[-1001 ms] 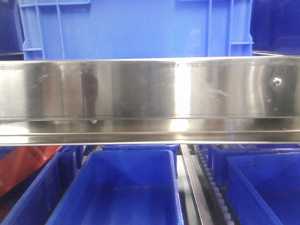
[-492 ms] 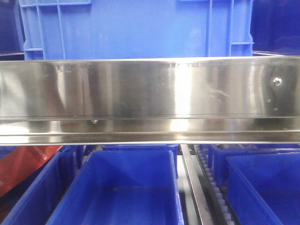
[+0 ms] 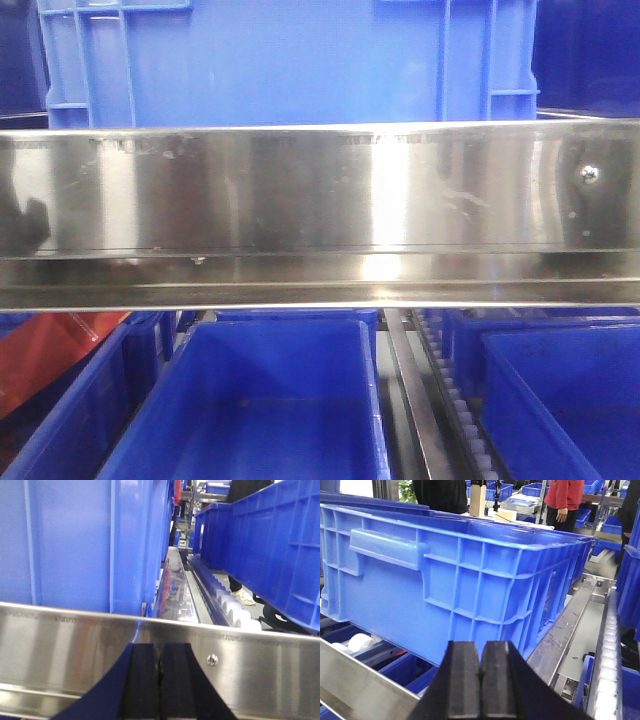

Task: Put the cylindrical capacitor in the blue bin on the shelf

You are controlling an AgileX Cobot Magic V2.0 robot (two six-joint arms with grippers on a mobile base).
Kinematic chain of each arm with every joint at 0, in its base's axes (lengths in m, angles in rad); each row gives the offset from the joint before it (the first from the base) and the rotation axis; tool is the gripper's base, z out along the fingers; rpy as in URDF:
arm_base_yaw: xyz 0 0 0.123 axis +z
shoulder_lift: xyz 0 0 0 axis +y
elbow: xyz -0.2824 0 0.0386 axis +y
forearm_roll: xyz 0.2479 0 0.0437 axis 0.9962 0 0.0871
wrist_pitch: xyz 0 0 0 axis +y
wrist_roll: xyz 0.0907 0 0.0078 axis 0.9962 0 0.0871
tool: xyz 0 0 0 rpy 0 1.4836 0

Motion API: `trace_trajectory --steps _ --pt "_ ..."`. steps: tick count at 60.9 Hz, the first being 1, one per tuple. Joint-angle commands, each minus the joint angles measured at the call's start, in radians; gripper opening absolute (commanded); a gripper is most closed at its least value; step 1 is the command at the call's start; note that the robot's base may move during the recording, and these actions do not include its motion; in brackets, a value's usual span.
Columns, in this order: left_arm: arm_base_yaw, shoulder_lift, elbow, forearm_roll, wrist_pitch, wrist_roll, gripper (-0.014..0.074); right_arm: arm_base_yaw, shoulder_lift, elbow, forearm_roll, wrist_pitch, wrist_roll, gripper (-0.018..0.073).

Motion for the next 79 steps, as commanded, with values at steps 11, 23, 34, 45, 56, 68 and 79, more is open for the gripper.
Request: trace_trajectory --steps 11,23,34,45,56,68,79 --pt "0.001 -0.007 0.0 -0.008 -0.029 0.007 -0.0111 0.0 -0.007 0.002 -0.009 -0.022 -0.001 -0.0162" --pt "0.001 -0.007 0.0 -0.008 -0.029 0.007 -0.0111 0.0 -0.007 0.002 -0.009 -0.022 -0.001 -0.0162" --pt "0.001 -0.007 0.0 -0.008 -0.029 0.007 -0.0111 0.0 -0.007 0.002 -0.009 -0.022 -0.001 -0.0162" --pt "0.001 -0.007 0.0 -0.008 -0.029 0.007 -0.0111 0.0 -0.007 0.002 -0.009 -0.022 -0.001 -0.0162" --pt "0.001 -0.007 0.0 -0.008 -0.029 0.007 -0.0111 0.0 -0.007 0.008 -0.004 -0.029 -0.001 -0.0162" --pt "0.001 -0.007 0.0 -0.008 -0.029 0.007 -0.0111 -0.092 -0.035 0.033 0.007 0.018 -0.001 -0.0162" --pt "0.001 -0.007 0.0 -0.008 -0.029 0.007 -0.0111 -0.286 -0.182 0.12 0.016 0.031 -0.001 -0.0162"
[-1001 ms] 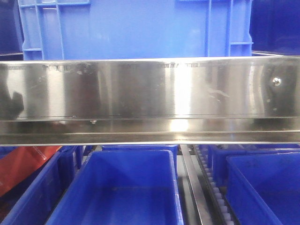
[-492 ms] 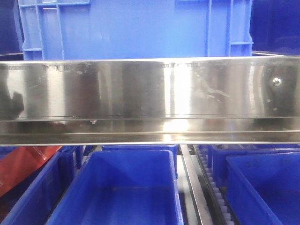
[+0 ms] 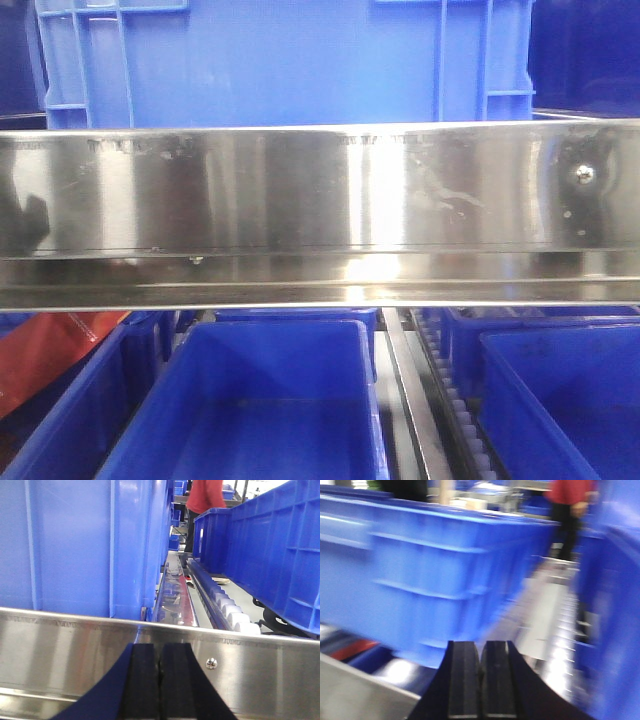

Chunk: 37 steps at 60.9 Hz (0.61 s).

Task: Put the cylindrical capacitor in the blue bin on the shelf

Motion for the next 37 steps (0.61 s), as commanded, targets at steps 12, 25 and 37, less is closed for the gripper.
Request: trace_trajectory --steps 12,25,37 --pt "0.001 -0.007 -0.002 -0.006 -0.018 0.003 -0.0111 -0.235 -0.253 0.168 0.039 -0.003 -0.001 -0.0162" --pt "0.001 -0.007 -0.002 -0.006 -0.018 0.003 -0.0111 -0.296 -0.369 0.296 0.044 -0.003 -0.001 -0.0162" --pt "0.001 -0.007 -0.002 -0.006 -0.018 0.003 -0.0111 -0.346 -0.369 0.318 0.051 -0.019 -0.001 -0.0162"
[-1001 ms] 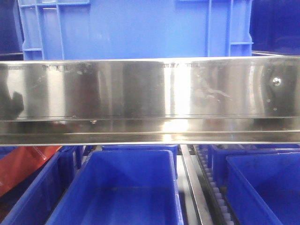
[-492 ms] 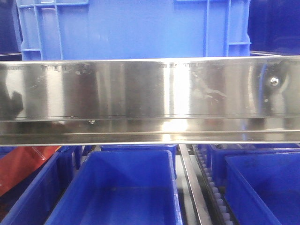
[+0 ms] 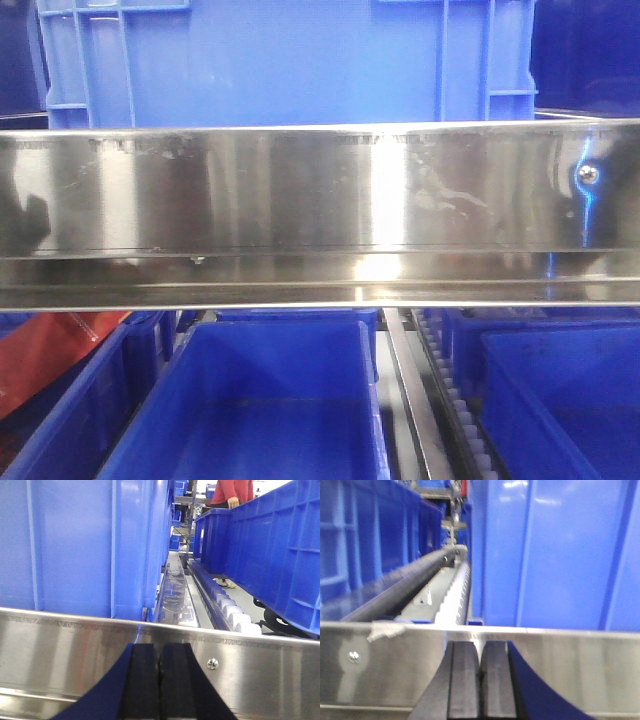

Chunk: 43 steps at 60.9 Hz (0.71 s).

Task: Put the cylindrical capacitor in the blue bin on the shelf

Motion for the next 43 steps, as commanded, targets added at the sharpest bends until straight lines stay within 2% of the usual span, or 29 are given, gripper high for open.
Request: trace_trajectory --steps 1,43 --pt "0.001 -0.006 -0.002 -0.006 -0.018 0.003 -0.0111 -0.023 -0.006 0.001 0.014 -0.021 -0.001 -0.0162" --pt "0.001 -0.006 -0.002 -0.006 -0.018 0.003 -0.0111 -0.025 -0.006 0.001 0.014 -0.017 -0.001 -0.0162"
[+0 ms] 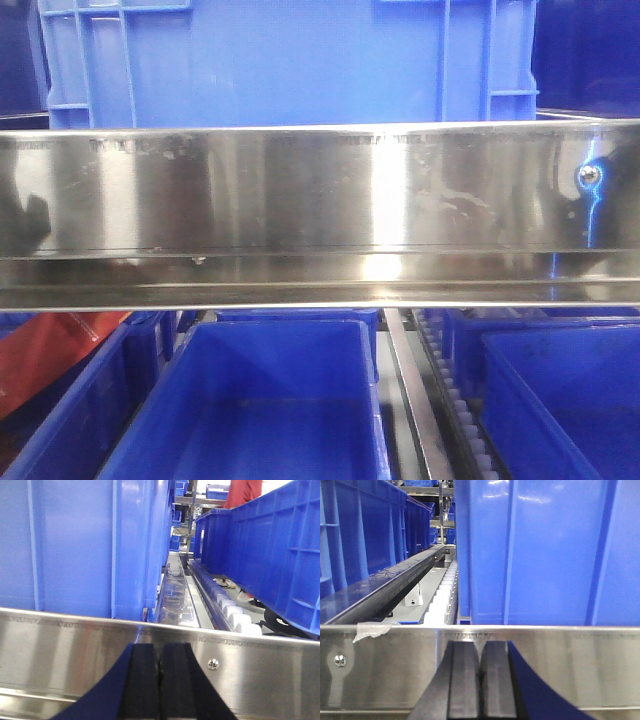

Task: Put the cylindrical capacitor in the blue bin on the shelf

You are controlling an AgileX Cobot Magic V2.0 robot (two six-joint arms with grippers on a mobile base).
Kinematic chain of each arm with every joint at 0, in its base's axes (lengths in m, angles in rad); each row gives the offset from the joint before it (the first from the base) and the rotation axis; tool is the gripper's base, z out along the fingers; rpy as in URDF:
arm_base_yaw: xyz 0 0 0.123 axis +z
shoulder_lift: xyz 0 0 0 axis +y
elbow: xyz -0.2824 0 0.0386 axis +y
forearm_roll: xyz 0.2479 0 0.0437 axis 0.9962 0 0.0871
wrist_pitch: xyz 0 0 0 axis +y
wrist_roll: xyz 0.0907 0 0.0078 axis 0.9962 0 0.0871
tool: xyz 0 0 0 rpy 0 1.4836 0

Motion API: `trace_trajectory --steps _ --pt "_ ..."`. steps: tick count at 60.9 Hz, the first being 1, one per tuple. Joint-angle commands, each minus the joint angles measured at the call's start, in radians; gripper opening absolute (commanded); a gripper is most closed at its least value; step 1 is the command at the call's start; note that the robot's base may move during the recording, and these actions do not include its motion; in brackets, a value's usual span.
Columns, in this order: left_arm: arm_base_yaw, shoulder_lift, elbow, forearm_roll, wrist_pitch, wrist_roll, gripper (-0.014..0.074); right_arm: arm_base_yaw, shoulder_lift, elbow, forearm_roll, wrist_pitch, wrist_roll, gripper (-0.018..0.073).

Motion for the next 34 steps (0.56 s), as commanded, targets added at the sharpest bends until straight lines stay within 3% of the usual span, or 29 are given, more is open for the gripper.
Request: trace_trajectory --steps 1,34 --pt "0.001 -0.005 -0.002 -0.006 -0.018 0.003 -0.0111 -0.005 -0.004 0.002 0.003 -0.017 -0.001 -0.0162" --pt "0.001 -0.005 -0.002 -0.006 -0.018 0.003 -0.0111 -0.005 -0.004 0.002 0.003 -0.017 -0.001 -0.0162"
